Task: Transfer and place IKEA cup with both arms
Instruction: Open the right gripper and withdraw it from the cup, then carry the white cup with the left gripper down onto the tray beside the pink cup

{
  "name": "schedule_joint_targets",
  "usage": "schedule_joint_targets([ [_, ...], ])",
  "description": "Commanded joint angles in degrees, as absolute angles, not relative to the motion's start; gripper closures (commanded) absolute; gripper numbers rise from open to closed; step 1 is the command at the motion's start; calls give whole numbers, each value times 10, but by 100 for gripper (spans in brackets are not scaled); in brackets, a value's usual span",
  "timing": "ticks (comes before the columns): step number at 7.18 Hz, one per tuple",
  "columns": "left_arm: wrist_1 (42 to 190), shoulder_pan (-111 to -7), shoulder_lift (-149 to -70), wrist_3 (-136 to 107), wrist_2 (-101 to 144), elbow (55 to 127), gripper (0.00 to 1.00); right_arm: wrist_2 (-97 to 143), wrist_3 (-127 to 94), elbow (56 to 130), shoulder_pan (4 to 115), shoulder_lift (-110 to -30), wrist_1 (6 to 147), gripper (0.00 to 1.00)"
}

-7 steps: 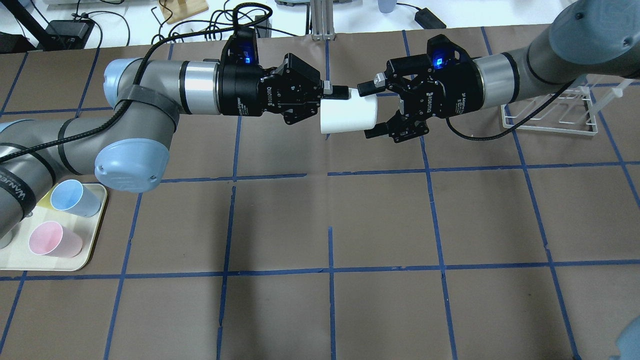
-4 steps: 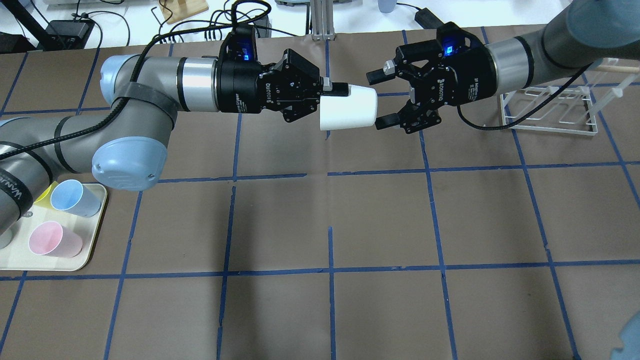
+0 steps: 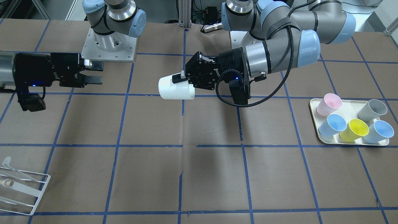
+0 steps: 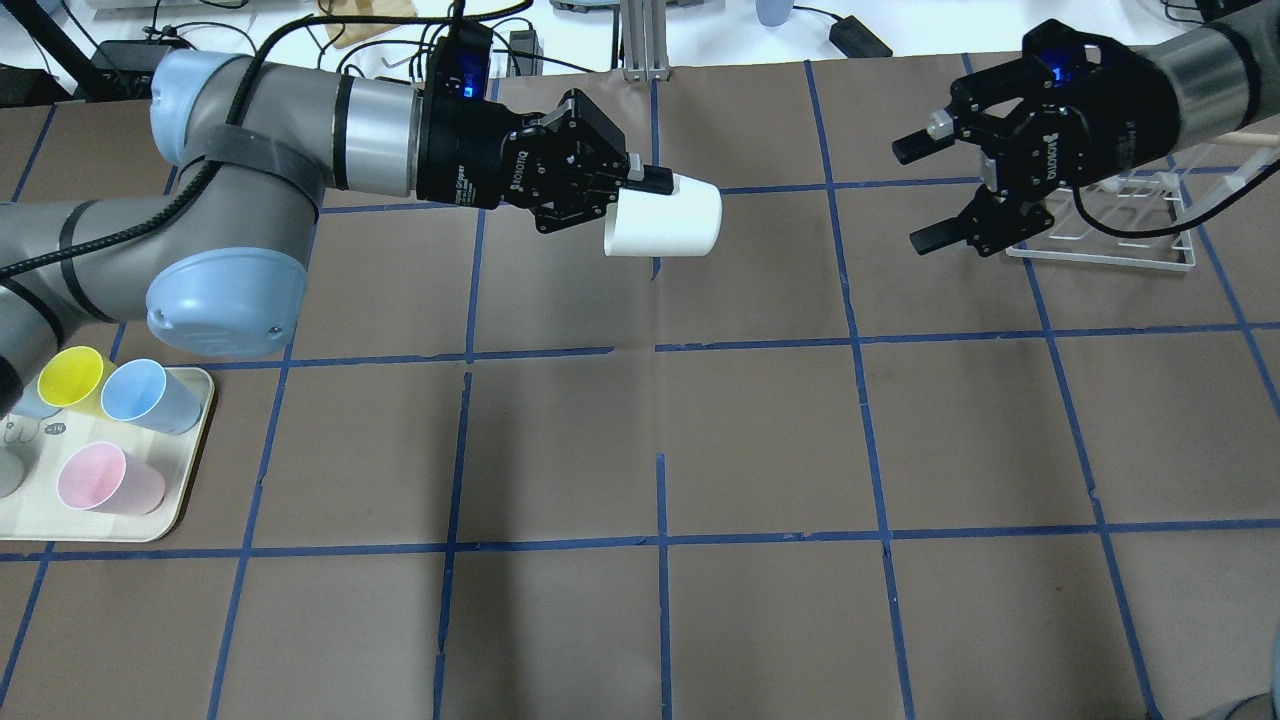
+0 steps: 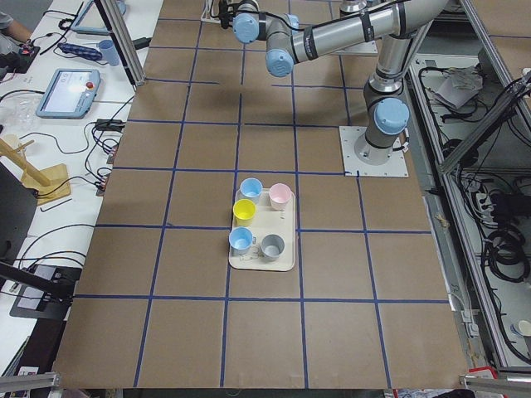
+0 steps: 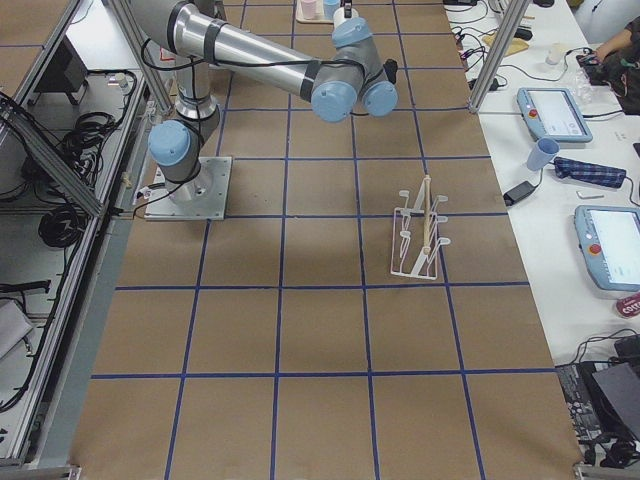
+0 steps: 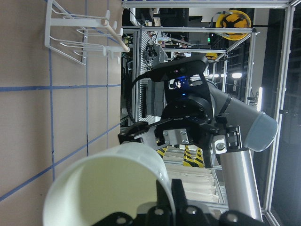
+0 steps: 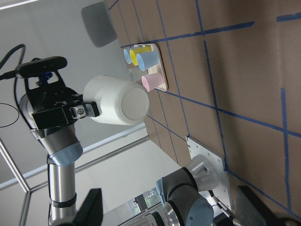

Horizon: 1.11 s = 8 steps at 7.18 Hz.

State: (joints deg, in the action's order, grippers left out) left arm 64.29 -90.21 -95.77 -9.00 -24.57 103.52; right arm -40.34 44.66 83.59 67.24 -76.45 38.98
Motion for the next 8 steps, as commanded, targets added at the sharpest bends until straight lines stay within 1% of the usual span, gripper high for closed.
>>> schedule_joint_targets([
  [1,697,-904,-947,-121,-376,965,100,-473,309,786,661,-766,459,0],
  [2,744,-905,-943,-120,-407,942,100,-533,217,779,666,-776,508,0],
  [4,813,-904,-909,-113,-526,940,100,-596,128,782,696,-822,576,0],
  [6,874,-896,-878,-53,-672,940,100,-731,-11,785,786,-844,672,0],
  [8,934,-855,-861,95,-763,949,100,-841,-83,787,849,-846,715,0],
])
